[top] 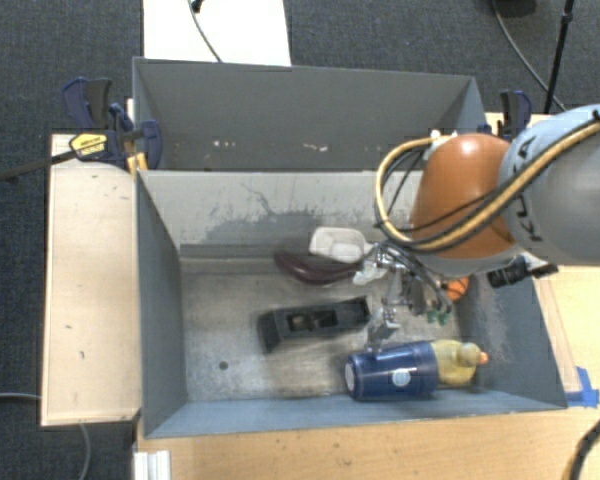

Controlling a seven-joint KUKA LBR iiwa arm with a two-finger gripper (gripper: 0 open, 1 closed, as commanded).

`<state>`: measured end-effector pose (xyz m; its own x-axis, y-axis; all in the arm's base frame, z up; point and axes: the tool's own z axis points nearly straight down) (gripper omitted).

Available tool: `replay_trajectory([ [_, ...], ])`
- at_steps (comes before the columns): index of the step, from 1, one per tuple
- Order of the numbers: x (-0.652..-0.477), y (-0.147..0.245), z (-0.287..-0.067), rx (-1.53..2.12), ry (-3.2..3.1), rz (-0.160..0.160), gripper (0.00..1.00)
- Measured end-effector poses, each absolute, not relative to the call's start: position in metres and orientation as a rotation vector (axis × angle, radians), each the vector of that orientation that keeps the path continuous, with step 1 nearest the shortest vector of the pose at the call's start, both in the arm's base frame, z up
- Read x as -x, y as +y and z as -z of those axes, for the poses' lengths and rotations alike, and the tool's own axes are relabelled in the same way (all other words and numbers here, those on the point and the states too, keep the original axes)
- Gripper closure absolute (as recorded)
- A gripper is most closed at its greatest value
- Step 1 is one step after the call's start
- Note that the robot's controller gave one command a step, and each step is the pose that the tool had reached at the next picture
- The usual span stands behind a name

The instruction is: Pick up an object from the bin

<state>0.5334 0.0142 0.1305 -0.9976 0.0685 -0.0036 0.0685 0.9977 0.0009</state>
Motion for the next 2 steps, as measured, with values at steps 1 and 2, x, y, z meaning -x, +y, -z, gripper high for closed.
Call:
replay_trajectory([
  [1, -0.535, 0.041, -0.105, 0.421, 3.079, -0.002, 0.00],
  [2, -0.547, 0.050, -0.084, 0.413, 3.097, -0.001, 0.00],
])
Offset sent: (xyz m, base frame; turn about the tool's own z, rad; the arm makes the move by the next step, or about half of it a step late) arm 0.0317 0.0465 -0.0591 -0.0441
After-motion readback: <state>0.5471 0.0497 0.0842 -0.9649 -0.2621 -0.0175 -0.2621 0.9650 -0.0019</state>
